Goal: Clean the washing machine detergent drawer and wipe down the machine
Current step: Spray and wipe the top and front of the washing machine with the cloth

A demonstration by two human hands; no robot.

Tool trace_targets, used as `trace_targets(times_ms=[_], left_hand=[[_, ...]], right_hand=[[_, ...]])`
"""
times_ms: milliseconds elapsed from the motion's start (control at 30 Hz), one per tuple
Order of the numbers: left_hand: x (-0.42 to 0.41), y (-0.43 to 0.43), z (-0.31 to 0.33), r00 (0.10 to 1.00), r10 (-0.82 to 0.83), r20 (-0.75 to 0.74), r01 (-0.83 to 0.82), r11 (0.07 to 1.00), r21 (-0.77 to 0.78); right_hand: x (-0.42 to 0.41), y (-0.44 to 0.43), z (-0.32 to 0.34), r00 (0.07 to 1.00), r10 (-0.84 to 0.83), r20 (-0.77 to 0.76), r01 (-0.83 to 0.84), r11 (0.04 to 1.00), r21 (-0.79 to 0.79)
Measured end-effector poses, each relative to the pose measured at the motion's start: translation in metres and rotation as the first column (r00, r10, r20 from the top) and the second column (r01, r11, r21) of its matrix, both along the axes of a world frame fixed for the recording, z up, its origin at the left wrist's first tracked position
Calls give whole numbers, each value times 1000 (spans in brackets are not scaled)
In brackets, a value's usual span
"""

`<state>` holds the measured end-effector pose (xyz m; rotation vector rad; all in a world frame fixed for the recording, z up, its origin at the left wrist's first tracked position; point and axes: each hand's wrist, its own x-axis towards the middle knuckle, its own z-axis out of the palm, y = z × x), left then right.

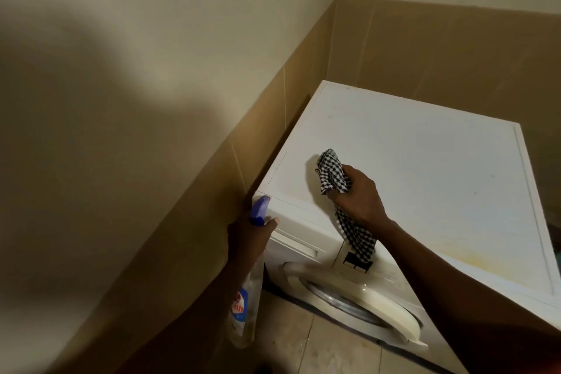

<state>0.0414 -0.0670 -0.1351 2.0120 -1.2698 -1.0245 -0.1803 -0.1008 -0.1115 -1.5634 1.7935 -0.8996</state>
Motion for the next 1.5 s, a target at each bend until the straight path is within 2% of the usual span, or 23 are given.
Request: trace_targets(times_ms=[33,100,233,433,600,733,867,967,1133,1300,1400,1500], left_hand=[[2,-2,1,998,15,54,-15,1000,-6],[8,-3,0,997,29,67,-31,999,31],[17,-10,1,997,-34,-72,45,987,155],[26,-22,11,996,-47,-77,65,967,246],[31,-29,15,993,-117,8,112,968,225],[31,-36,17,993,-107,49,97,980,171],[26,-40,23,991,-134,-25,136,976,170],[17,-41,19,988,-151,8,147,972,182],[6,-39,11,977,-212,-4,208,952,223],[6,-34,5,990,-138,-37,143,964,225],[13,-30,2,988,-141,-67,151,973,174],[22,-25,1,994,-81,-71,90,987,132]], right_hand=[[2,-2,0,1000,-9,4,9,1000,-2],[8,-6,0,1000,-6,-1,6,1000,3],[19,-16,2,1000,8,-19,-7,1000,13],[30,-22,-2,999,27,-19,-27,999,19],[32,-24,-4,1000,26,-15,-26,1000,10],[30,-21,-9,999,33,-15,-33,999,-5],[30,-18,-14,993,99,-61,-100,995,-15],[30,-19,-16,989,107,-102,-110,994,-18],[27,-22,-21,976,126,-177,-147,983,-110],[33,-12,-34,973,220,-71,-229,962,-150],[37,-8,-50,944,293,-150,-320,925,-206],[45,-6,-65,881,383,-278,-442,875,-196]])
